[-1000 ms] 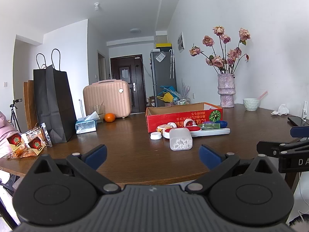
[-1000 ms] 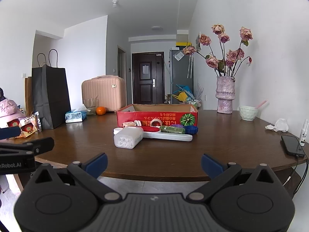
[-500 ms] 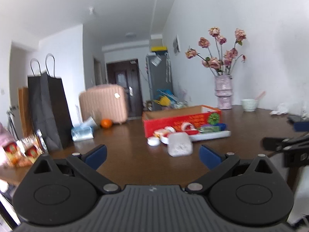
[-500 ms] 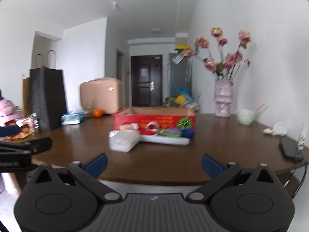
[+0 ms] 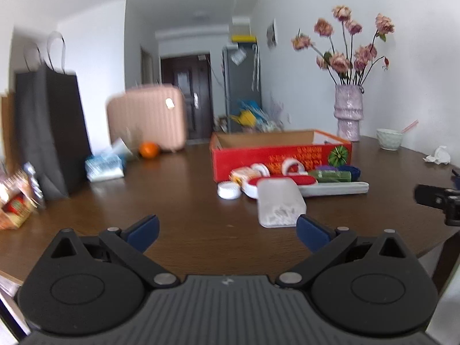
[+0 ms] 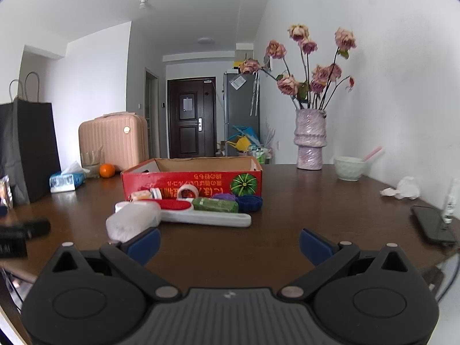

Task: Organize rigid objects
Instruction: 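Close both grippers on the white translucent plastic container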

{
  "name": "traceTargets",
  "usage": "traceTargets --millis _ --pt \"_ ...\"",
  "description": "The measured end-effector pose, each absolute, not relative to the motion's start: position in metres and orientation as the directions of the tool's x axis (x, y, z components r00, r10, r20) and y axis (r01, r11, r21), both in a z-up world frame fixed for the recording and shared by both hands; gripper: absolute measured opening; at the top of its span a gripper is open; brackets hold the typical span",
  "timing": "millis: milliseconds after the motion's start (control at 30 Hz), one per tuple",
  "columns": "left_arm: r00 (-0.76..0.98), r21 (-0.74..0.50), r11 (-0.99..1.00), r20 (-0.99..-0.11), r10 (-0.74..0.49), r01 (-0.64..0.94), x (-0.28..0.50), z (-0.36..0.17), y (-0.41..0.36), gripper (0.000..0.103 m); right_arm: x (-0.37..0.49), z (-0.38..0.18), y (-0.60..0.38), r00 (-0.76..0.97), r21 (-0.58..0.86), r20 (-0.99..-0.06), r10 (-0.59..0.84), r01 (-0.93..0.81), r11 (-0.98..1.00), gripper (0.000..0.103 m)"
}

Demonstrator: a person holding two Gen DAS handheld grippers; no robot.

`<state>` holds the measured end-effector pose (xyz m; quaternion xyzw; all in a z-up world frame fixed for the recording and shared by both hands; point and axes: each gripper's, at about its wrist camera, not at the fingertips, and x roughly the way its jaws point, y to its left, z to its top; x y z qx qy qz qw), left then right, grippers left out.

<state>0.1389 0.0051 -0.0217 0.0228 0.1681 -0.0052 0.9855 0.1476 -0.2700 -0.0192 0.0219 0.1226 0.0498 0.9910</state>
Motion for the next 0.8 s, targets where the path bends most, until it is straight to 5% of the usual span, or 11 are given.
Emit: traceTargets --millis 133,267,433,633,800 --pt "0.908 -0.063 0.997 -0.414 -0.056 0.033 0.172 -0.028 0.009 0.103 0.197 -0.017 -0.271 0.881 0.172 -0.377 0.285 -0.235 0.957 0.103" --pt "0.908 -0.103 0.995 -0.416 -0.046 0.003 0.198 -0.030 0.013 0.101 0.243 -0.010 -0.254 0.847 0.134 -0.370 0.383 -0.359 0.924 0.100" --pt "0.877 -0.115 0.991 -0.481 -0.001 -0.062 0.234 -0.036 0.019 0.070 0.331 -0.016 -0.230 0.721 0.307 -0.433 0.541 -0.447 0.840 0.046" --pt "0.834 -0.217 0.974 -0.548 -0.068 -0.063 0.246 -0.044 0.026 0.059 0.386 -0.031 -0.202 0.648 0.361 -0.452 0.612 -0.495 0.790 0.032" --pt "0.825 -0.240 0.968 -0.559 -0.079 -0.070 0.255 -0.045 0.025 0.034 0.372 -0.036 -0.216 0.595 0.450 -0.488 0.638 -0.455 0.768 0.020"
